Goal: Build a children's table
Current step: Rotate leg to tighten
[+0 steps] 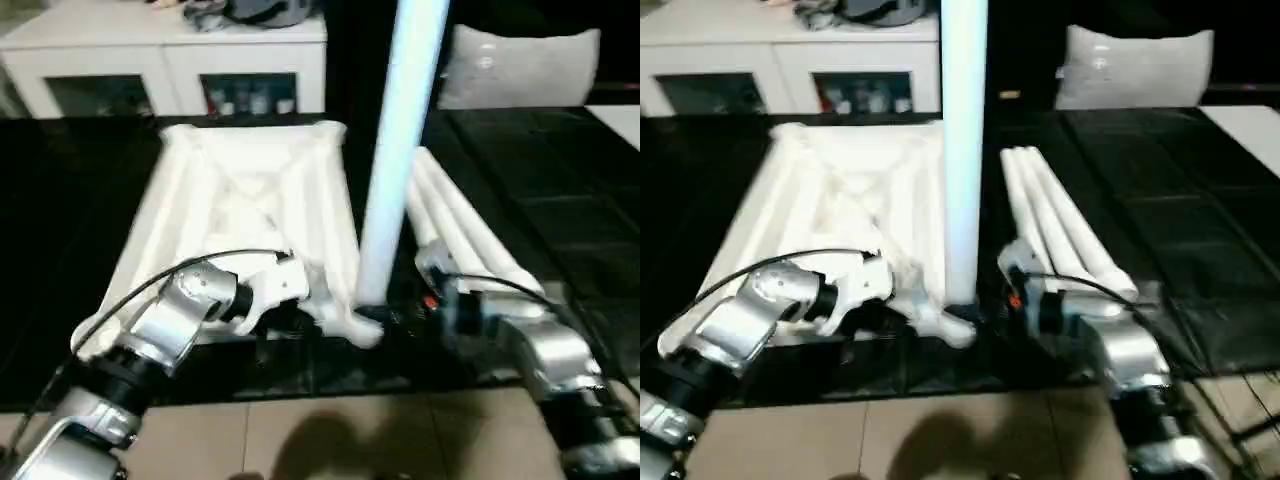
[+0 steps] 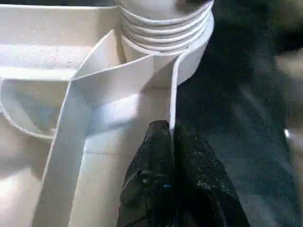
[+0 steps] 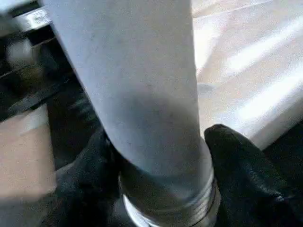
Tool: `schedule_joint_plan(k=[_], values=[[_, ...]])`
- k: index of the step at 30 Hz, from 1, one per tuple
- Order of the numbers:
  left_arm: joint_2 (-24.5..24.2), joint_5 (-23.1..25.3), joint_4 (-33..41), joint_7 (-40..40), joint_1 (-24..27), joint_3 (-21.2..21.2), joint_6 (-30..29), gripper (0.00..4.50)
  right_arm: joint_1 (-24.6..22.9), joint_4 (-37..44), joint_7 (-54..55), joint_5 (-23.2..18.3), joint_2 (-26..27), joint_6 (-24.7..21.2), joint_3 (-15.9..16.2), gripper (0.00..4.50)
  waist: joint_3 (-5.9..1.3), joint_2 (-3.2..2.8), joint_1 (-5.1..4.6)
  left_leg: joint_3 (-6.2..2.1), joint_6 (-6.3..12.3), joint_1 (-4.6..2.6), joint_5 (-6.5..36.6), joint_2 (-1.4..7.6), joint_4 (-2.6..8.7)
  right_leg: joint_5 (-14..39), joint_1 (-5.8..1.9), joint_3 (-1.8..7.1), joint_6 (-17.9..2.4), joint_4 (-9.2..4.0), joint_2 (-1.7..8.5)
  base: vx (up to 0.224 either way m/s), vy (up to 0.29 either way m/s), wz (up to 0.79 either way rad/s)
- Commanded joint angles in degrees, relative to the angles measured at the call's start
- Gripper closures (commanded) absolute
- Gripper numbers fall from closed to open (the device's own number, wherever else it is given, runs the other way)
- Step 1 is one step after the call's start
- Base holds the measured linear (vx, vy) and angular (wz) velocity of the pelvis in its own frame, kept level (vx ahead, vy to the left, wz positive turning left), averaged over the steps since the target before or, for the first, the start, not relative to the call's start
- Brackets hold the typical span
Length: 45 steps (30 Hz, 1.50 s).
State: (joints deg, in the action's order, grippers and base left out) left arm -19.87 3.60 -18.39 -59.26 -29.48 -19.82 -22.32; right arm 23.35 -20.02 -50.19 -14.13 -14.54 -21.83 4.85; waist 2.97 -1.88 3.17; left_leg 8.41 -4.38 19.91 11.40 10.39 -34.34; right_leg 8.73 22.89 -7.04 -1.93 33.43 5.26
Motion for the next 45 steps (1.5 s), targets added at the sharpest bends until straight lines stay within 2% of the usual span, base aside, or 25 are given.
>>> schedule_joint_plan(k=[1, 2, 4, 5, 7, 8, 10, 12, 14, 15, 17, 19, 21, 23, 25, 29, 30, 32, 34, 35, 37, 38, 40, 44, 45], values=[[5.95, -2.65, 1.30, 6.99, -1.49, 1.76, -4.27, 4.50, 2.76, -5.57, 11.96, 0.79, 4.28, -2.73, -1.72, 2.03, -3.21, 0.45, -0.31, -0.55, 0.28, 0.50, 15.66, 1.39, 4.00, 34.90, -3.28, 1.44, -2.26, -6.35, 3.61, 0.000, 0.000, 0.00], [8.39, -2.70, 0.27, 10.82, -2.42, 3.21, -5.88, 4.50, 4.43, -8.38, 17.13, 0.79, 6.13, -3.49, -3.54, 2.04, -3.24, 0.38, -1.26, -0.63, 0.42, 0.60, 16.52, 1.34, 3.84, 34.96, -3.28, 1.07, -1.85, -6.56, 3.52, 0.000, 0.000, 0.00], [9.79, -2.54, -0.38, 13.11, -2.98, 4.06, -6.51, 4.50, 5.27, -9.85, 19.72, 0.91, 6.91, -3.61, -4.37, 2.05, -3.46, 0.19, -1.95, -0.74, 1.29, 0.77, 16.67, 1.37, 3.85, 33.35, -3.45, 0.90, -1.61, -6.85, 3.50, 0.000, 0.000, 0.00], [12.94, -2.07, -2.65, 19.37, -4.53, 6.17, -6.69, 4.50, 6.75, -12.58, 23.52, 1.61, 7.86, -2.37, -5.10, 2.05, -3.61, 0.25, -2.27, -0.52, 1.92, 0.59, 16.14, 1.39, 3.73, 31.22, -3.11, 0.99, -2.38, -6.78, 3.35, 0.000, 0.000, 0.00], [15.03, -1.79, -4.16, 23.84, -5.58, 7.72, -6.63, 4.50, 7.39, -13.80, 24.96, 2.43, 8.32, -1.24, -5.20, 2.05, -3.80, 0.43, -1.99, -0.23, 2.90, 0.30, 14.88, 1.33, 3.66, 28.09, -2.92, 1.38, -3.84, -6.61, 3.33, 0.000, 0.000, 0.00], [16.29, -1.43, -4.66, 26.45, -6.06, 8.70, -6.97, 4.50, 7.63, -14.28, 25.28, 2.91, 8.78, -0.61, -5.46, 2.05, -3.85, 0.59, -1.93, -0.23, 3.18, 0.60, 14.09, 1.41, 3.70, 26.63, -3.12, 1.48, -4.33, -6.23, 3.32, 0.000, 0.000, 0.00], [17.21, -1.06, -4.49, 27.90, -6.22, 9.61, -8.00, 4.50, 7.57, -14.31, 25.08, 2.94, 9.34, 0.03, -5.99, 2.05, -3.98, 0.72, -1.53, -0.10, 4.12, 0.74, 12.33, 1.59, 3.76, 24.54, -3.21, 1.78, -5.24, -5.85, 3.33, 0.000, 0.000, 0.00], [17.35, -0.64, -4.34, 28.69, -6.18, 9.85, -8.51, 4.50, 7.22, -13.77, 24.52, 2.32, 9.69, 0.26, -6.43, 2.05, -4.20, 0.79, -0.89, -0.08, 5.19, 1.13, 8.75, 1.71, 3.70, 21.31, -3.46, 2.23, -6.40, -5.22, 3.48, 0.000, 0.000, 0.00], [16.75, -0.24, -4.09, 28.37, -5.78, 9.46, -8.71, 4.50, 6.68, -13.09, 24.06, 1.68, 9.63, 0.31, -6.92, 1.49, -4.30, 0.78, -0.70, -0.06, 5.84, 1.26, 6.95, 1.77, 3.61, 18.80, -3.54, 2.44, -7.47, -4.73, 3.49, 0.000, 0.000, 0.00], [16.21, 0.07, -4.04, 28.01, -5.54, 8.96, -8.64, 4.50, 6.36, -12.61, 23.88, 1.00, 9.53, 0.26, -7.32, 1.49, -4.40, 0.66, -0.48, -0.01, 6.16, 1.22, 5.85, 1.80, 3.56, 16.87, -3.53, 2.53, -8.27, -4.44, 3.48, 0.000, 0.000, 0.00], [14.59, 0.55, -4.10, 26.17, -5.10, 7.29, -7.67, 4.50, 5.85, -11.50, 23.06, -0.31, 8.91, 0.46, -8.03, 1.26, -4.24, 0.61, -0.32, 0.07, 6.55, 1.26, 6.19, 1.84, 3.65, 16.27, -3.61, 2.57, -8.92, -4.38, 3.46, 0.000, 0.000, 0.00], [13.43, 0.69, -4.25, 24.87, -4.83, 6.36, -6.75, 4.50, 5.18, -10.06, 20.91, -0.85, 7.93, 0.67, -7.94, 1.01, -4.18, 0.71, -0.46, 0.10, 6.29, 1.38, 7.02, 1.80, 3.71, 17.48, -3.72, 2.52, -8.36, -4.58, 3.47, 0.000, 0.000, 0.00], [12.62, 0.76, -4.29, 24.00, -4.68, 5.81, -6.52, 4.50, 4.74, -9.10, 18.84, -1.00, 6.94, 0.91, -8.00, 0.93, -4.13, 0.65, -0.55, 0.12, 5.90, 1.20, 8.08, 1.85, 3.76, 18.85, -3.60, 2.47, -7.93, -4.69, 3.40, 0.000, 0.000, 0.00], [10.39, 1.30, -4.14, 20.85, -4.20, 4.13, -5.27, 4.50, 3.84, -7.18, 13.68, -1.07, 4.06, 1.90, -7.13, 0.82, -4.03, 0.63, -0.41, 0.15, 5.62, 1.02, 8.89, 1.91, 3.79, 20.70, -3.44, 2.48, -7.40, -4.99, 3.44, 0.000, 0.000, 0.00], [8.28, 1.57, -3.95, 17.46, -3.78, 2.50, -3.90, 4.50, 3.17, -5.53, 9.13, -1.48, 1.46, 2.50, -6.38, 0.60, -4.07, 0.67, -0.17, 0.08, 5.77, 1.06, 8.81, 2.13, 3.82, 20.04, -3.47, 2.64, -7.20, -4.76, 3.46, 0.000, 0.000, 0.00], [4.13, 1.70, -3.42, 11.27, -3.24, -0.35, -1.17, 4.50, 2.72, -3.07, 2.62, -2.74, -2.64, 2.42, -5.51, 0.38, -4.01, 0.68, 0.27, 0.12, 5.92, 0.96, 8.65, 2.11, 3.84, 19.70, -3.42, 2.72, -7.54, -4.62, 3.50, 0.000, 0.000, 0.00], [3.18, 1.62, -3.18, 9.73, -3.05, -0.88, -0.79, 4.50, 2.67, -2.58, 1.19, -2.71, -3.47, 2.42, -5.18, 0.17, -4.03, 0.66, 0.41, 0.13, 5.78, 0.95, 8.45, 2.13, 3.83, 19.84, -3.41, 2.72, -7.57, -4.57, 3.53, 0.000, 0.000, 0.00], [0.44, 2.05, -2.60, 5.42, -2.51, -2.69, 1.93, 4.50, 2.42, -1.32, -2.75, -2.73, -5.44, 2.22, -3.85, 0.03, -3.98, 0.65, 0.63, 0.12, 5.54, 0.90, 8.58, 2.28, 3.91, 19.93, -3.32, 2.79, -7.87, -4.55, 3.59, 0.000, 0.000, 0.00], [-1.83, 2.40, -2.20, 1.76, -2.11, -4.33, 5.01, 4.50, 2.29, -0.59, -5.66, -2.56, -6.78, 2.37, -2.51, 0.03, -4.01, 0.53, 0.80, 0.02, 5.39, 0.80, 8.87, 2.38, 3.96, 19.56, -3.26, 2.81, -8.19, -4.42, 3.61, 0.000, 0.000, 0.00], [-3.12, 2.23, -1.92, -0.65, -1.93, -5.30, 6.04, 4.50, 2.26, -0.29, -7.19, -2.24, -7.44, 2.79, -1.61, 0.03, -3.97, 0.73, 0.98, 0.08, 5.40, 0.71, 9.16, 2.40, 4.00, 19.91, -3.20, 2.87, -8.18, -4.43, 3.61, 0.000, 0.000, 0.00], [-4.62, 1.93, -1.49, -3.73, -1.72, -6.53, 7.77, 4.50, 2.23, 0.10, -8.80, -1.89, -7.96, 3.38, -0.52, 0.03, -3.91, 0.70, 1.14, 0.16, 5.24, 0.68, 9.19, 2.45, 4.02, 20.13, -3.10, 2.95, -8.17, -4.43, 3.64, 0.000, 0.000, 0.00], [-5.83, 1.73, -0.91, -6.53, -1.47, -7.59, 9.51, 4.50, 2.15, 0.63, -10.35, -1.60, -8.18, 3.94, 0.66, 0.03, -3.89, 0.95, 1.48, 0.17, 4.91, 0.61, 9.25, 2.54, 4.12, 20.68, -3.07, 3.00, -7.99, -4.45, 3.69, 0.000, 0.000, 0.00], [-6.29, 1.58, -0.66, -7.66, -1.37, -7.94, 10.02, 4.50, 2.09, 0.89, -11.15, -1.43, -8.26, 4.16, 1.15, 0.03, -3.88, 0.70, 1.89, 0.26, 4.36, 0.37, 9.24, 2.66, 4.16, 20.51, -2.88, 3.16, -8.18, -4.31, 3.73, 0.000, 0.000, 0.00], [-7.60, 1.26, 0.48, -11.37, -1.30, -9.37, 11.52, 4.50, 2.46, 1.02, -13.81, -1.76, -7.49, 3.01, 3.32, 0.03, -3.86, 0.81, 2.19, 0.24, 3.85, 0.38, 10.08, 2.73, 4.36, 19.67, -3.07, 3.27, -8.72, -4.07, 3.80, 0.000, 0.000, 0.00], [-7.76, 1.25, 0.32, -11.89, -1.38, -9.53, 12.03, 4.50, 2.64, 0.71, -14.25, -2.10, -7.23, 2.59, 3.51, 0.19, -3.85, 0.83, 2.17, 0.25, 3.73, 0.38, 10.24, 2.71, 4.37, 19.92, -3.08, 3.28, -8.65, -4.11, 3.82, 0.000, 0.000, 0.00]])
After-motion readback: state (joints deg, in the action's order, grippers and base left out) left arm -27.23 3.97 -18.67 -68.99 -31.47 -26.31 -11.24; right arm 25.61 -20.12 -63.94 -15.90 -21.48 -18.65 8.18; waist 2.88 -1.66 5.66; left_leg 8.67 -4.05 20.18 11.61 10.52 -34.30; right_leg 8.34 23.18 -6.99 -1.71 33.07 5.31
